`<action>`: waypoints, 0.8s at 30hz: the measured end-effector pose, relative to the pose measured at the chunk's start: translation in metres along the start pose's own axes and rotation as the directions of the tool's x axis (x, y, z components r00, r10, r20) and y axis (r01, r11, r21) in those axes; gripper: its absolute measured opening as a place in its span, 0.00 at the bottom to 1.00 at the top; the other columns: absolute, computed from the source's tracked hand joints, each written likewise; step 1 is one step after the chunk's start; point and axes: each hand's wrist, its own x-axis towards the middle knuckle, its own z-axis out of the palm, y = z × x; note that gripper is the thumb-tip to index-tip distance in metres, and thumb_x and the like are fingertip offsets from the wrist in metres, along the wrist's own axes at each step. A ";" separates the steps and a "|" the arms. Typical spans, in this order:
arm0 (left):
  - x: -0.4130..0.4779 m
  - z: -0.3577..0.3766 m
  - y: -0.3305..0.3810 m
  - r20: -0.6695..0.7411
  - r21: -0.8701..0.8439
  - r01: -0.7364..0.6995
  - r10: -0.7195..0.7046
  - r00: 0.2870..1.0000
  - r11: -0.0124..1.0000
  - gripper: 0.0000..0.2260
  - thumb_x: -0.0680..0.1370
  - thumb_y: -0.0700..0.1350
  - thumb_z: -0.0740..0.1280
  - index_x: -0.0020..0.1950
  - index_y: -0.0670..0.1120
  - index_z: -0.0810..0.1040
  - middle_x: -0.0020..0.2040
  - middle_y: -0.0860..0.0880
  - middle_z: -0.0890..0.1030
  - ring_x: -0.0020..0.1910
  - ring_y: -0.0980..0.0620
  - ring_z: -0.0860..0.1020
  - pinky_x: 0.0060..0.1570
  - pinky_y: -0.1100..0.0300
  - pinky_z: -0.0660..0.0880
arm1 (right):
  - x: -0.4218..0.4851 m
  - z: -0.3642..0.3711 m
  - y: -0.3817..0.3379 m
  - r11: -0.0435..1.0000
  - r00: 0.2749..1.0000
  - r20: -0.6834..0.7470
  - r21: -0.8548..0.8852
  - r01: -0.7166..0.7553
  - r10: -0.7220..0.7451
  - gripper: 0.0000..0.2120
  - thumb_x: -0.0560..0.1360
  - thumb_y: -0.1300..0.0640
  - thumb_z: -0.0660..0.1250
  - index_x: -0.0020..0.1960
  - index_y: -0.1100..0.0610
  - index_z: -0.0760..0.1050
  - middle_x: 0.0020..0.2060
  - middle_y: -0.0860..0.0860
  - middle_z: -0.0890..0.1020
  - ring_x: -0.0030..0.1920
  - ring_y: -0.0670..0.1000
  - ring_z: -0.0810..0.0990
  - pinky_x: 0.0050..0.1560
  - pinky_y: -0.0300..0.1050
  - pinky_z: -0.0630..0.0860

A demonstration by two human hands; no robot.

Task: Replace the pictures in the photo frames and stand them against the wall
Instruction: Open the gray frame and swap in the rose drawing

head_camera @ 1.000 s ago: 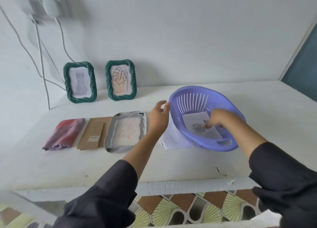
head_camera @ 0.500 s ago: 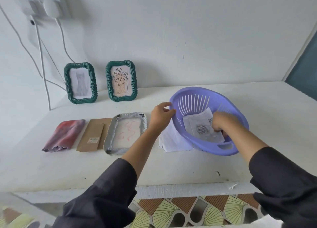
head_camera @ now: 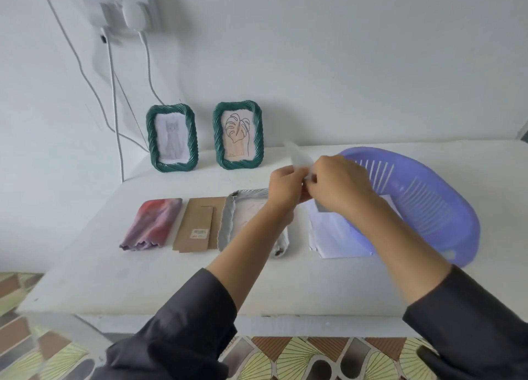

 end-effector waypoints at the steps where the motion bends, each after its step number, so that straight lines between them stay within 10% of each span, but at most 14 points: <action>1: 0.002 -0.006 -0.004 -0.045 0.015 0.016 -0.015 0.999 1.000 0.12 0.76 0.32 0.60 0.33 0.41 0.69 0.26 0.47 0.71 0.26 0.52 0.70 0.29 0.64 0.72 | 0.000 0.006 0.002 0.997 0.999 0.042 0.080 0.006 -0.009 0.12 0.77 0.52 0.59 0.43 0.59 0.75 0.42 0.59 0.76 0.46 0.61 0.76 0.40 0.45 0.68; 6: 0.011 -0.052 -0.017 -0.113 0.029 0.146 -0.142 0.983 0.989 0.12 0.77 0.34 0.61 0.34 0.42 0.70 0.34 0.46 0.72 0.33 0.50 0.71 0.36 0.58 0.72 | 0.021 0.054 0.014 0.906 0.978 0.147 0.374 -0.197 0.152 0.21 0.79 0.51 0.58 0.70 0.56 0.63 0.63 0.61 0.71 0.64 0.60 0.71 0.61 0.51 0.69; 11: 0.020 -0.090 -0.036 -0.131 0.314 0.207 -0.173 0.976 0.927 0.13 0.76 0.37 0.63 0.31 0.42 0.69 0.30 0.47 0.70 0.29 0.49 0.68 0.30 0.62 0.65 | 0.034 0.110 0.006 0.590 0.902 0.281 0.685 -0.428 0.329 0.22 0.71 0.63 0.69 0.64 0.60 0.71 0.48 0.56 0.76 0.43 0.55 0.77 0.36 0.44 0.75; 18: 0.016 -0.113 -0.053 -0.148 0.830 0.111 0.024 0.989 0.546 0.13 0.75 0.42 0.63 0.59 0.42 0.74 0.58 0.42 0.77 0.62 0.42 0.71 0.61 0.53 0.66 | 0.026 0.138 -0.008 0.820 0.956 0.155 0.492 -0.293 0.248 0.16 0.70 0.63 0.69 0.58 0.61 0.76 0.52 0.58 0.81 0.54 0.58 0.79 0.49 0.41 0.71; 24: 0.016 -0.119 -0.052 -0.105 0.815 0.120 -0.060 0.993 0.567 0.17 0.75 0.40 0.66 0.62 0.39 0.71 0.58 0.40 0.76 0.59 0.43 0.73 0.57 0.55 0.70 | 0.020 0.134 0.004 0.903 0.970 0.146 0.359 -0.235 0.194 0.15 0.70 0.53 0.71 0.57 0.51 0.79 0.55 0.55 0.73 0.59 0.56 0.73 0.51 0.45 0.70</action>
